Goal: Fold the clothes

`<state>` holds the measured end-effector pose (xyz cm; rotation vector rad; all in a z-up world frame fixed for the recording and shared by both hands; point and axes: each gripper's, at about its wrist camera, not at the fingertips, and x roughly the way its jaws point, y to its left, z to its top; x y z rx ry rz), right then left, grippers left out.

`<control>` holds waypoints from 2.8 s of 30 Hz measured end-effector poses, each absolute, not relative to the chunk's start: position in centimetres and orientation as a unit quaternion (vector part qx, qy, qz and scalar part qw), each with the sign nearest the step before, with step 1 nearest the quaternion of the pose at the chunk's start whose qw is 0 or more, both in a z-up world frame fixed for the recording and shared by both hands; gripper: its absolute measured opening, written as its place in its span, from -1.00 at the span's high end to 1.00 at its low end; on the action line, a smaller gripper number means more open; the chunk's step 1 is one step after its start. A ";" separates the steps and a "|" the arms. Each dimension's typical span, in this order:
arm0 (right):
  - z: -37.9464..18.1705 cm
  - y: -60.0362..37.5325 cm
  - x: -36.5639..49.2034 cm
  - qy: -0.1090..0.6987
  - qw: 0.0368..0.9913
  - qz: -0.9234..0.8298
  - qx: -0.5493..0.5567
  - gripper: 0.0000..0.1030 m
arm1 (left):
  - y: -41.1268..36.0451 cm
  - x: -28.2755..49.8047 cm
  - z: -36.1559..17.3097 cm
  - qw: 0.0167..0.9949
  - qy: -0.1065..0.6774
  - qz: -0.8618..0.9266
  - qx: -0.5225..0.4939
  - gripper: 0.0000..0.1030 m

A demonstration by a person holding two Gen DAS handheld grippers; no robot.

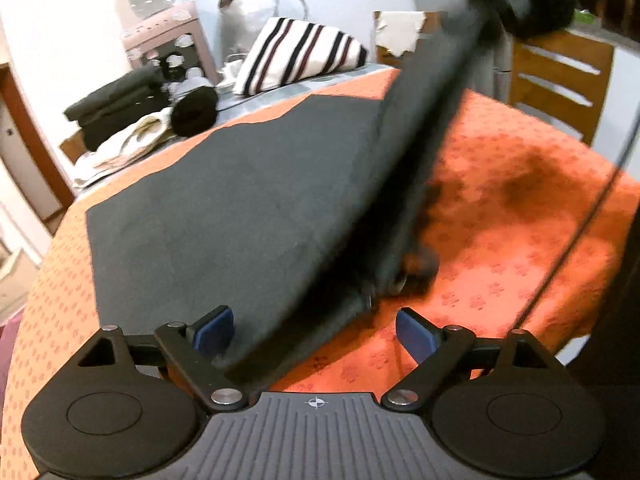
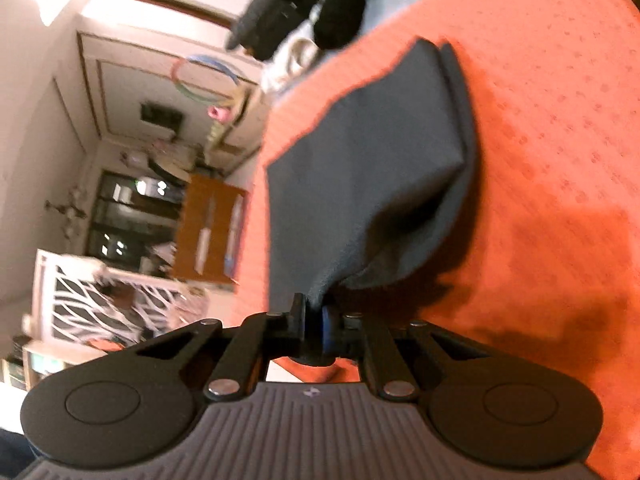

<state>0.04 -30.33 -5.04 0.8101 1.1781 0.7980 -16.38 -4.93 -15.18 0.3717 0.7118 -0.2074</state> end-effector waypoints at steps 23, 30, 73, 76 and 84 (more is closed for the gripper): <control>4.4 -34.3 3.9 0.378 0.707 0.373 0.466 0.84 | -1.4 -15.0 -2.8 0.936 0.198 0.000 0.290 0.66; 11.2 -39.2 2.1 0.315 0.697 0.407 0.499 0.84 | 0.2 -15.5 10.2 0.933 0.219 -0.167 0.232 0.68; -1.5 -12.6 14.5 0.489 0.824 0.245 0.148 -0.20 | 25.0 1.5 -14.9 0.782 0.523 -0.179 -0.287 0.19; -1.1 -14.2 10.3 0.488 0.830 0.246 0.114 -0.24 | 25.5 0.7 -15.3 0.778 0.526 -0.175 -0.294 0.10; -3.0 -18.9 0.4 0.480 0.846 0.191 0.135 -0.27 | 25.7 0.0 -15.8 0.780 0.530 -0.165 -0.289 0.05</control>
